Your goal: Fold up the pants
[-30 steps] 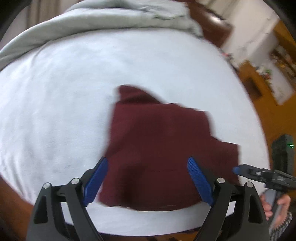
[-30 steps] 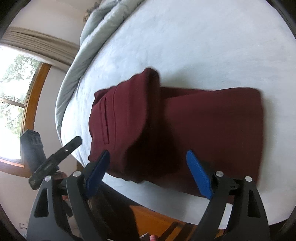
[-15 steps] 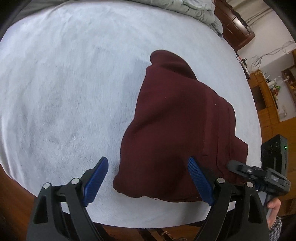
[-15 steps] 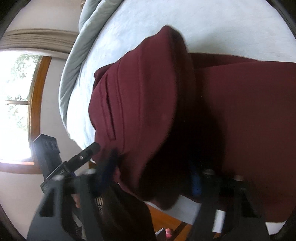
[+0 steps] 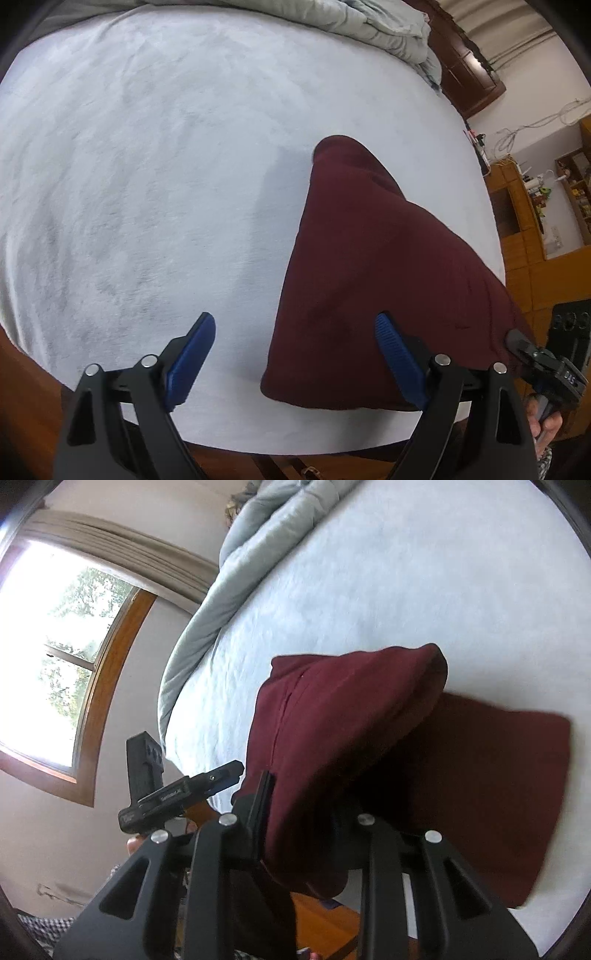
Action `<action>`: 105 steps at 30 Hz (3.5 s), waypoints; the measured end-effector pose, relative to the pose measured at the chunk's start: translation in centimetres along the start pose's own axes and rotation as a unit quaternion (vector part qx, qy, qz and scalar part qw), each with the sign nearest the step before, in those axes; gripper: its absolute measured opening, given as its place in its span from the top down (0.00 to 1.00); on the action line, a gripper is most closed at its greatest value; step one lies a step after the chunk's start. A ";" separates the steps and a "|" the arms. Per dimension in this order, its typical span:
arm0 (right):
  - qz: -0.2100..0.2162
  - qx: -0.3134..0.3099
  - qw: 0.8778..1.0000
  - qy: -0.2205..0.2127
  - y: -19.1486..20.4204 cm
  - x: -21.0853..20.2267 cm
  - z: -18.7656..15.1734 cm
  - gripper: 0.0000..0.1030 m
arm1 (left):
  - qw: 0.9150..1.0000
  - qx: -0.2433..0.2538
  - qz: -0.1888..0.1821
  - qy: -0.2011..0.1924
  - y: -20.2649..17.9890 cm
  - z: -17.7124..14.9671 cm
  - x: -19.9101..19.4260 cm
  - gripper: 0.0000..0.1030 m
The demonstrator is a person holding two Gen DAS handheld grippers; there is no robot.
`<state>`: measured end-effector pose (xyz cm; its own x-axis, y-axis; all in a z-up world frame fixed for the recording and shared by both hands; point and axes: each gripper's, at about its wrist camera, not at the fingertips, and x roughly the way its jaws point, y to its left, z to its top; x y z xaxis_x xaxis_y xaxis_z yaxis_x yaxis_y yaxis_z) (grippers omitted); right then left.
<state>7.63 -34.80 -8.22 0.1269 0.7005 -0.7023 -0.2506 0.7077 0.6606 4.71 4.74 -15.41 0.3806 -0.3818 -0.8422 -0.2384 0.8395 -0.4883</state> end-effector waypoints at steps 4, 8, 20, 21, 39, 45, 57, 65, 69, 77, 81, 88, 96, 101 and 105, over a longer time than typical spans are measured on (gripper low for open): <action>-0.020 -0.006 0.999 -0.027 -1.5 -4.5 -0.5 0.76 | 1.000 0.020 -0.004 0.011 -2.0 -0.2 0.8 0.13; -0.046 0.011 0.998 -0.046 -3.9 -7.7 -1.6 0.76 | 0.999 0.046 -0.004 0.024 -4.5 -0.7 2.1 0.13; -0.072 0.091 0.993 -0.015 -11.8 -3.5 -6.4 0.75 | 0.995 0.071 0.027 0.062 -6.4 -1.5 5.9 0.11; -0.071 0.093 0.993 -0.013 -11.8 -3.5 -6.4 0.75 | 0.995 0.067 0.025 0.062 -6.2 -1.4 5.7 0.11; -0.097 0.099 0.990 -0.020 -15.3 -7.3 2.3 0.33 | 0.993 0.093 0.054 0.039 -8.2 7.0 5.9 0.11; -0.070 0.110 0.991 0.008 -16.6 -4.3 4.6 0.74 | 0.992 0.100 0.060 0.056 -9.1 9.7 8.4 0.11; -0.068 0.129 0.989 -0.016 -18.0 -4.2 3.3 0.91 | 0.990 0.107 0.057 0.069 -9.0 9.3 12.5 0.33; -0.078 0.087 0.993 -0.030 -15.0 -6.8 2.3 0.63 | 0.991 0.109 0.053 0.049 -8.3 7.8 7.9 0.18; -0.070 0.086 0.993 -0.029 -13.1 -9.3 -1.5 0.58 | 0.992 0.101 0.015 0.078 -6.3 4.6 5.2 0.13; -0.033 0.130 0.991 -0.003 -12.0 -8.3 -7.7 0.56 | 0.994 0.030 -0.036 0.101 -2.1 -1.2 4.9 0.13; -0.021 0.129 0.991 -0.002 -11.5 -7.1 -7.8 0.80 | 0.993 0.022 -0.047 0.109 -2.8 -1.5 5.7 0.14; -0.067 0.103 0.992 0.009 -10.5 -8.1 -8.2 0.86 | 0.992 0.084 -0.013 0.096 -7.1 -1.7 6.8 0.16; -0.054 0.119 0.991 0.007 -11.6 -7.0 -8.9 0.85 | 0.990 0.059 -0.067 0.111 -6.8 -0.8 6.9 0.14; -0.044 0.129 0.991 0.005 -12.1 -7.1 -8.9 0.84 | 0.984 0.036 -0.084 0.155 -5.6 0.0 9.4 0.32; -0.034 0.122 0.992 -0.003 -11.8 -8.3 -8.9 0.84 | 0.986 0.049 -0.081 0.135 -6.3 -0.3 7.8 0.50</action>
<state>1.04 -49.79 -12.57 0.1408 0.6509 -0.7460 -0.0014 0.7536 0.6573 8.91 -3.62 -18.98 0.1513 -0.5923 -0.7914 -0.1022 0.7869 -0.6085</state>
